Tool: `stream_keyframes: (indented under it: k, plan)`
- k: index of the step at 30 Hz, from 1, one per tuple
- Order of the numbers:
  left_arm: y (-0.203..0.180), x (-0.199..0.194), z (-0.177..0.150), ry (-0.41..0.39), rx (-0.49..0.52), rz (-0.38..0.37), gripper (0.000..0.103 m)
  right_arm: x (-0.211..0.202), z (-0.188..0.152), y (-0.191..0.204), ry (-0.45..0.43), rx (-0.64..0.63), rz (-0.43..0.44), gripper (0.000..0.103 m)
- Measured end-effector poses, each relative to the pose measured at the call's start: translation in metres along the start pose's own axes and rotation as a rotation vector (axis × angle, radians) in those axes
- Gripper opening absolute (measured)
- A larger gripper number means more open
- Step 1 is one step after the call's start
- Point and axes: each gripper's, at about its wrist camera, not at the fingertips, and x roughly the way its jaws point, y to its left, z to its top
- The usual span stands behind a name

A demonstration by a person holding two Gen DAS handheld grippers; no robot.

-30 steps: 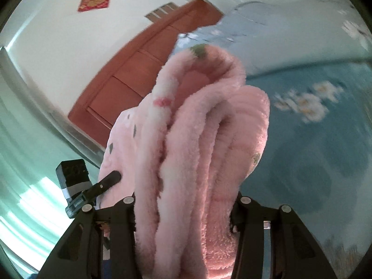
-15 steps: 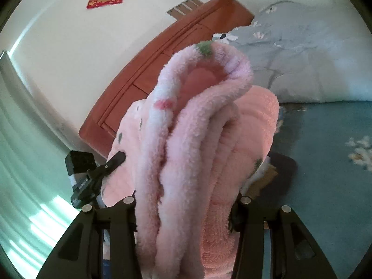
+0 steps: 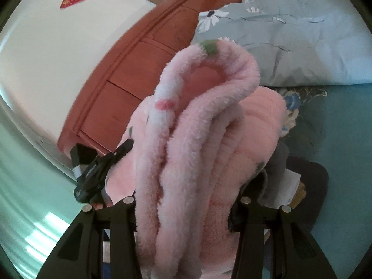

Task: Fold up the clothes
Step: 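Lift the folded pink fleece bundle with both tools and carry it toward the headboard, then lower the fleece bundle onto the clothes stack and open both tools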

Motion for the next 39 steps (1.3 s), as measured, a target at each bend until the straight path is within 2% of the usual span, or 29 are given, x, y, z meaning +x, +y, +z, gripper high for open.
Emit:
stream_keyframes:
  k: [2,7,11,14,18,22,25,28,32,33,36,39]
  plan:
    - [0.01,0.003,-0.005,-0.003,-0.015,-0.029,0.057,0.006,-0.005,-0.005,0.006,-0.008,-0.006,0.05]
    - [0.022,0.01,-0.015,0.012,-0.025,0.003,0.06,0.02,-0.019,-0.006,0.023,-0.046,-0.037,0.052]
    - [0.021,0.008,-0.017,0.007,-0.028,0.018,0.061,0.026,-0.023,-0.014,0.03,-0.021,-0.027,0.054]
    - [0.013,-0.001,-0.016,-0.007,-0.024,0.017,0.061,0.023,-0.023,-0.012,0.036,-0.017,-0.027,0.056]
    - [0.005,-0.015,-0.016,-0.021,-0.03,0.056,0.062,0.018,-0.026,-0.005,0.04,-0.035,-0.06,0.059]
    - [0.009,-0.028,-0.015,-0.058,-0.084,0.055,0.063,0.011,-0.03,-0.001,0.032,-0.064,-0.091,0.067]
    - [0.011,-0.041,-0.013,-0.092,-0.106,0.077,0.063,0.008,-0.032,-0.002,0.029,-0.076,-0.112,0.069]
    - [-0.004,-0.053,-0.011,-0.119,-0.05,0.088,0.063,0.003,-0.011,-0.026,0.026,-0.1,-0.129,0.07]
    - [-0.023,-0.068,-0.007,-0.154,0.024,0.104,0.065,-0.05,0.004,-0.016,-0.081,-0.23,-0.242,0.07]
    - [-0.03,-0.067,-0.006,-0.147,0.043,0.099,0.066,-0.059,-0.001,-0.001,-0.113,-0.253,-0.254,0.07]
    - [-0.054,-0.058,-0.002,-0.133,0.104,0.08,0.066,-0.071,0.013,0.029,-0.222,-0.321,-0.246,0.07]
    - [-0.077,-0.045,-0.001,-0.121,0.158,0.067,0.067,-0.07,0.024,0.045,-0.205,-0.362,-0.226,0.071]
